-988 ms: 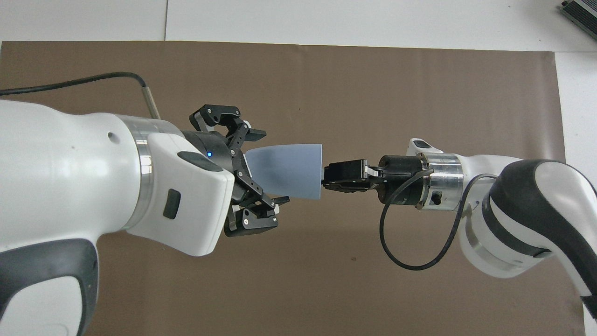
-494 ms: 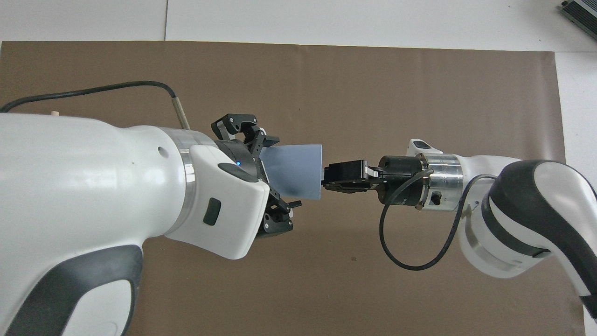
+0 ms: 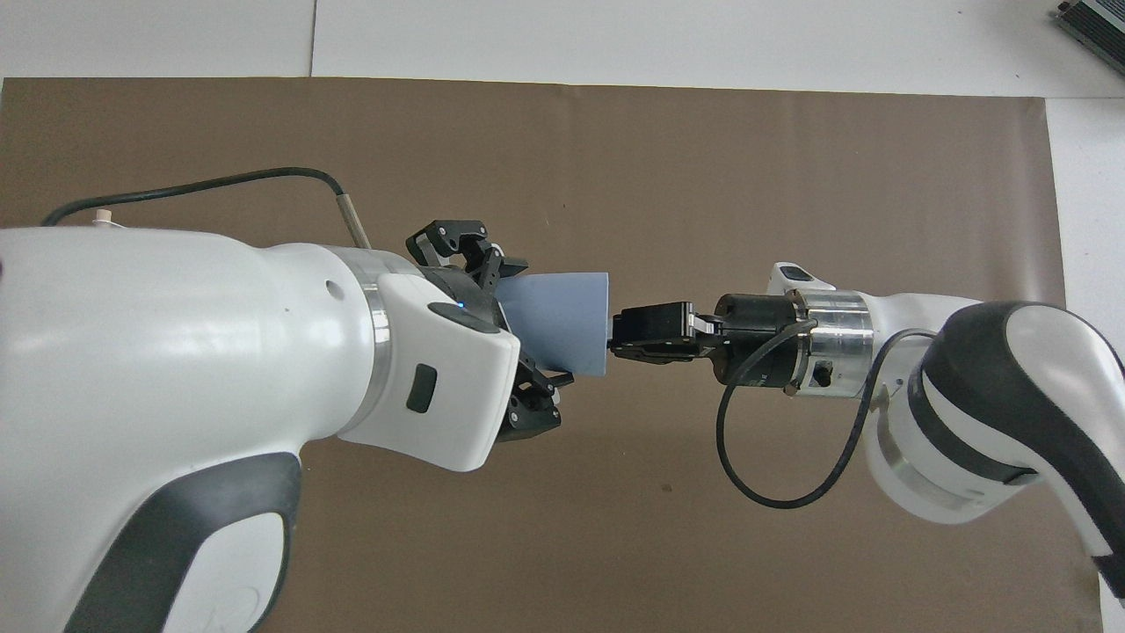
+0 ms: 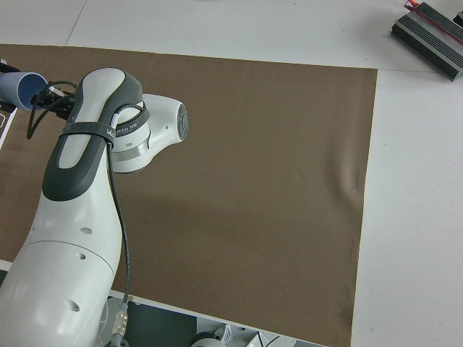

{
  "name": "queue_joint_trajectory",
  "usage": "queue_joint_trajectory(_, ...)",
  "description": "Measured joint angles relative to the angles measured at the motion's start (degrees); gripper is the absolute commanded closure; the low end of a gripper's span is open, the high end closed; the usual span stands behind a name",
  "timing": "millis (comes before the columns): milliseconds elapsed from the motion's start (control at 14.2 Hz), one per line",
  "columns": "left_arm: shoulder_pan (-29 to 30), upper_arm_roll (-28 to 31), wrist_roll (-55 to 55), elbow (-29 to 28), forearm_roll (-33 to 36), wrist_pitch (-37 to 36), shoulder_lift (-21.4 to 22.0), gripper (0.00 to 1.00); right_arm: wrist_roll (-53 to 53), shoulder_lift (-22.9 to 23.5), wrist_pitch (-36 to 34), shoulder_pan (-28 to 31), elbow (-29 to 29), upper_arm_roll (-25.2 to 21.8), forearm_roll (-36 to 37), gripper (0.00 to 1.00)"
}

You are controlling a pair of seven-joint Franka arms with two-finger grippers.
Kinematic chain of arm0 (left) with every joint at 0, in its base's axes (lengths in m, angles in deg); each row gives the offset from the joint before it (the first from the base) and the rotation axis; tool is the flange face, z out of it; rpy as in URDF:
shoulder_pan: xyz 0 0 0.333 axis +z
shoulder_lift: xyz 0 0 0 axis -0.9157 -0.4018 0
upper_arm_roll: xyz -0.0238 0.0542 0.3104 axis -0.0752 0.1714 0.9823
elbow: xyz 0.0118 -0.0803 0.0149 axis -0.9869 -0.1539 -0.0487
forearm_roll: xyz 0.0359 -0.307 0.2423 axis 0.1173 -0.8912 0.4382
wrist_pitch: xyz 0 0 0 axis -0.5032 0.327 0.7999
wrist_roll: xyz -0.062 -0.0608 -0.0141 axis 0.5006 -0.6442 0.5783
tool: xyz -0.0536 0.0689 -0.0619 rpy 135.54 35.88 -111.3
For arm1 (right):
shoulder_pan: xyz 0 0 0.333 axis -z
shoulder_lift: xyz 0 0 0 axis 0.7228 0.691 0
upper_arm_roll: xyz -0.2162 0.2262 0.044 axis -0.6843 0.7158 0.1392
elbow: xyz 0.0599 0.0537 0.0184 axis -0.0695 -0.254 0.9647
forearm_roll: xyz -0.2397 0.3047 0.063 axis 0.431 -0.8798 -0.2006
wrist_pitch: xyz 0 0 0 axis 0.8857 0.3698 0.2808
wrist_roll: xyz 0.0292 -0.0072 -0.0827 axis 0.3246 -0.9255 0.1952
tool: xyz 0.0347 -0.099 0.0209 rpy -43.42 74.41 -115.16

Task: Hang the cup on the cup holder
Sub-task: 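Close the left gripper on the cup's closed end, then open the right gripper and pull it back from the cup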

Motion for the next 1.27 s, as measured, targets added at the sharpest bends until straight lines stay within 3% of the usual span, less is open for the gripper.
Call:
queue_joint_trajectory(71,-0.1,0.0,-0.2,-0.2,0.0,0.1,0.0,1.00,-0.4,0.0,-0.3,0.2,-0.3,0.0,0.0,1.00)
queue_joint_trajectory(494,-0.3,0.0,-0.3,-0.2,0.2,0.3,0.1,1.00,-0.7,0.0,-0.6,0.3,-0.4,-0.1,0.0,0.99)
queue_joint_trajectory(706,-0.4,0.0,0.2,-0.2,0.2,0.3,0.1,1.00,-0.7,-0.1,-0.5,0.4,-0.4,-0.1,0.0,0.34)
queue_joint_trajectory(776,-0.4,0.0,0.6,-0.3,0.2,0.3,0.1,1.00,-0.7,-0.1,-0.5,0.5,-0.3,-0.1,-0.1,0.23)
queue_joint_trajectory(1059,-0.5,-0.1,1.0,-0.6,0.2,0.3,0.1,1.00,-0.6,-0.6,-0.5,0.5,-0.3,-0.1,-0.2,0.19)
queue_joint_trajectory(1129,-0.5,-0.1,1.0,-0.6,0.2,0.3,0.1,1.00,-0.6,-0.6,-0.5,0.5,-0.3,-0.1,-0.2,0.03)
queue_joint_trajectory(1271,-0.5,-0.1,1.1,-0.7,0.2,0.3,0.1,1.00,-0.6,-0.6,-0.5,1.0,-0.3,-0.1,-0.2,0.00)
